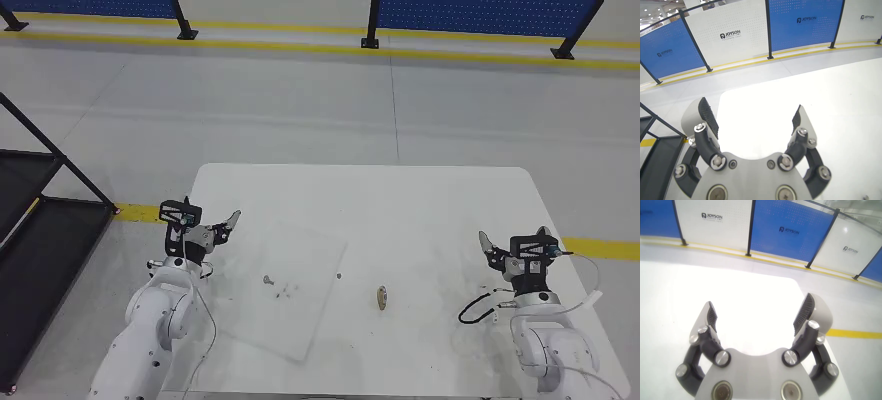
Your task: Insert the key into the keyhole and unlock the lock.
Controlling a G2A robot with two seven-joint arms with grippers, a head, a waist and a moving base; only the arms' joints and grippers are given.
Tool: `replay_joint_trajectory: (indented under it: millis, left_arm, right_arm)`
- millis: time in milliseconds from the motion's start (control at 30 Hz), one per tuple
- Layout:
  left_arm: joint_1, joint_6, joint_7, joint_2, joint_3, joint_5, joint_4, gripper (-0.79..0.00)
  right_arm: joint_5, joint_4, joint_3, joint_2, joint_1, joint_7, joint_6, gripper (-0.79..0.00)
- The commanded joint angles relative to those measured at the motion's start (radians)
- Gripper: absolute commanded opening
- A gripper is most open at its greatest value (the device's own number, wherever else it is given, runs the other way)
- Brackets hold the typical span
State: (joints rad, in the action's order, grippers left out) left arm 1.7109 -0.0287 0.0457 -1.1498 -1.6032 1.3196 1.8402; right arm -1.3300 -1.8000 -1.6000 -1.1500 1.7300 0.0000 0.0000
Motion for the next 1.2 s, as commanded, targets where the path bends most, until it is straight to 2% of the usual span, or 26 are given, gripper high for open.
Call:
replay_joint_trajectory:
  millis: [0,133,333,467,633,833,1167]
  left_arm:
    - [-0.007,-0.022,0.067,0.001,-0.003,-0.018,0.044,0.000]
    - [-0.018,-0.085,0.223,0.003,-0.007,-0.081,0.141,0.000]
    - [-0.029,-0.164,0.554,0.010,-0.023,-0.235,0.269,0.000]
    - [-0.049,-0.117,0.782,0.014,-0.031,-0.321,0.331,0.000]
    - [-0.075,-0.069,0.930,0.017,-0.057,-0.431,0.386,0.000]
    - [-0.099,0.022,1.107,0.022,-0.098,-0.622,0.387,0.000]
    - [-0.167,0.134,1.326,0.035,-0.077,-0.734,0.305,0.000]
  right_arm:
    - [0.000,0.000,0.000,0.000,0.000,0.000,0.000,0.000]
    - [0.000,0.000,0.000,0.000,0.000,0.000,0.000,0.000]
    - [0.000,0.000,0.000,0.000,0.000,0.000,0.000,0.000]
    - [0.000,0.000,0.000,0.000,0.000,0.000,0.000,0.000]
    - [0.000,0.000,0.000,0.000,0.000,0.000,0.000,0.000]
    - [0.000,0.000,0.000,0.000,0.000,0.000,0.000,0.000]
    - [0.000,0.000,0.000,0.000,0.000,0.000,0.000,0.000]
